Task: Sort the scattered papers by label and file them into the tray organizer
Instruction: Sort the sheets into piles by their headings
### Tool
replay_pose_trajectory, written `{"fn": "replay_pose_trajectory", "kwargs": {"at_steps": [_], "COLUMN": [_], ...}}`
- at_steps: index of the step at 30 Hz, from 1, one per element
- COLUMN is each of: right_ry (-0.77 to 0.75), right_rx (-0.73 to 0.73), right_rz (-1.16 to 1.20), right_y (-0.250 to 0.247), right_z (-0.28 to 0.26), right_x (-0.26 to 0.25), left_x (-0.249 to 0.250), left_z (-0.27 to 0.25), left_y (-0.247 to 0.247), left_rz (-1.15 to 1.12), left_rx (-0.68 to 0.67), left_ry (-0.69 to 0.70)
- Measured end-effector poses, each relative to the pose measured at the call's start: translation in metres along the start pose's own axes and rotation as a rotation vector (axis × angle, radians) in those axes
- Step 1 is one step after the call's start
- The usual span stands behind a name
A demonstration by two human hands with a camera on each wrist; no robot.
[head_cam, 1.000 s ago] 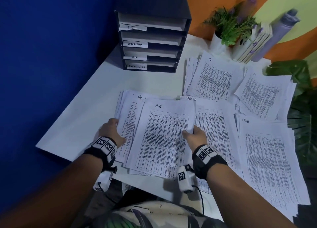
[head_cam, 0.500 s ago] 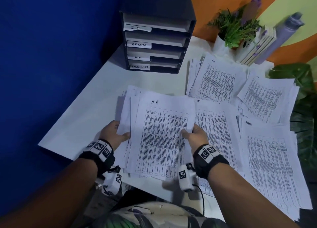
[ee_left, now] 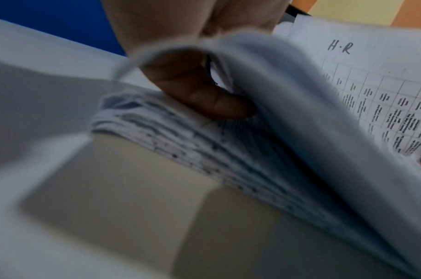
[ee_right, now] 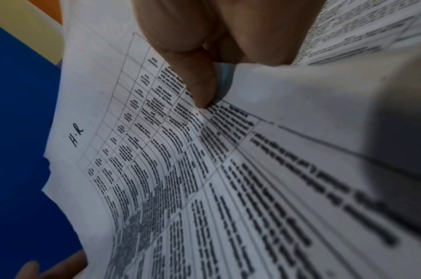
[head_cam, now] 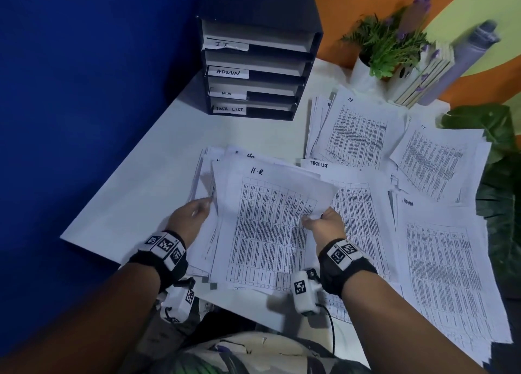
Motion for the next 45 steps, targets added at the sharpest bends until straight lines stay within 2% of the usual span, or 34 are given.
{"fn": "replay_pose_trajectory", "kwargs": {"at_steps": [2, 11, 16, 19, 21, 25, 28, 30, 32, 34, 36, 37, 40, 42, 45], "right_ry": [-0.005, -0.045, -0.036, -0.018, 0.012, 0.065, 0.07, 0.056, 0.04, 0.028, -0.003, -0.03, -0.092, -0.095, -0.069], "right_rx": [-0.025, -0.083, -0.07, -0.053, -0.041, -0.025, -0.077, -0.132, -0.158, -0.121, -0.056, -0.029, 0.01, 0.005, -0.072], "right_rz": [0.014, 0.075, -0.055, -0.128, -0.093, -0.018, 0.085, 0.121, 0.141, 0.157, 0.139, 0.104, 0.039, 0.068, 0.078], "right_y": [0.004, 0.003, -0.002, -0.005, -0.008, -0.014, -0.013, -0.009, -0.006, -0.004, -0.008, -0.01, -0.012, -0.011, -0.013], "right_z": [0.0, 0.0, 0.006, 0.003, 0.003, 0.005, 0.0, -0.002, -0.002, -0.002, -0.002, -0.002, -0.002, -0.006, -0.01], "right_x": [-0.001, -0.007, 0.001, 0.006, 0.01, 0.012, 0.006, 0.003, 0.003, 0.002, -0.002, -0.003, -0.006, -0.011, -0.021], "left_x": [0.001, 0.004, 0.007, 0.007, 0.005, 0.004, 0.007, 0.01, 0.01, 0.012, 0.018, 0.023, 0.04, 0.043, 0.056], "left_z": [0.0, -0.002, -0.005, -0.005, -0.006, -0.009, -0.008, -0.007, -0.006, -0.008, -0.011, -0.013, -0.018, -0.017, -0.015], "left_y": [0.001, 0.001, -0.003, -0.004, -0.004, -0.003, 0.0, 0.004, 0.011, 0.015, 0.015, 0.018, 0.028, 0.035, 0.035], "left_rz": [0.041, 0.099, 0.034, 0.117, 0.129, 0.039, 0.057, 0.029, -0.092, -0.226, -0.258, -0.242, 0.052, 0.174, 0.108], "left_rx": [-0.034, 0.021, 0.08, 0.128, 0.153, 0.123, 0.141, 0.102, 0.018, -0.049, -0.121, -0.174, -0.218, -0.181, -0.032], "left_ry": [-0.019, -0.05, -0.1, -0.09, -0.099, -0.12, -0.029, -0.007, -0.028, -0.069, -0.104, -0.115, 0.063, 0.099, 0.063]}}
Point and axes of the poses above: each hand's wrist, its own z-axis towards the middle knuckle, its own y-axis out of the palm, x = y × z, the point moved 3 cm from there along z, towards the middle knuckle, and after that the axes turned 7 degrees about z, right-handed, at the moved point
